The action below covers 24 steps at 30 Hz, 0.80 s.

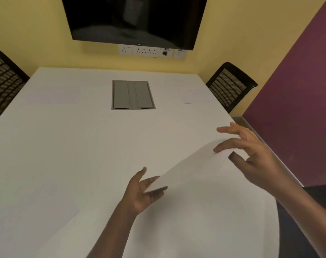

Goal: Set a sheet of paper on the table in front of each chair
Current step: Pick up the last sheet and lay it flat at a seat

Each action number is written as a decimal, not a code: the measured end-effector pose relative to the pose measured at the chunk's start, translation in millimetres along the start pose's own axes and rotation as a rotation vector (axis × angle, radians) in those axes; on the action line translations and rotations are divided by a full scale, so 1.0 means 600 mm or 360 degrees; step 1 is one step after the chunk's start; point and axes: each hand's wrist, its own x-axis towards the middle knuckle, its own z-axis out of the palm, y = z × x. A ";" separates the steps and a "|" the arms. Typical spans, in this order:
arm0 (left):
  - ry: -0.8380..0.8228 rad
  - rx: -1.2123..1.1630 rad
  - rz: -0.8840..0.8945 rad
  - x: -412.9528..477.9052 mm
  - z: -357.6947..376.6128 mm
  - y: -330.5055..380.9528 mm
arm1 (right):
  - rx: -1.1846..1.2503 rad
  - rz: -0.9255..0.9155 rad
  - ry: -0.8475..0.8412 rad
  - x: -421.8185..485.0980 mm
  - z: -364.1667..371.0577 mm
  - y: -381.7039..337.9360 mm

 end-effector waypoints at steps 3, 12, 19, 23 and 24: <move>-0.0104 0.0272 0.0055 0.006 0.028 -0.019 | 0.0146 0.0080 0.0007 -0.032 -0.051 0.002; -0.0053 0.0607 0.0372 0.029 0.156 -0.075 | 0.0455 0.0339 0.0285 -0.131 -0.128 0.085; 0.0185 0.0976 0.0636 0.055 0.230 -0.119 | 0.1509 0.1318 0.0397 -0.244 -0.121 0.185; 0.0316 0.1223 0.0678 0.095 0.247 -0.151 | 0.1070 0.1438 0.0411 -0.287 -0.088 0.240; 0.0341 0.1279 0.0676 0.107 0.250 -0.158 | 0.0987 0.1480 0.0486 -0.298 -0.078 0.257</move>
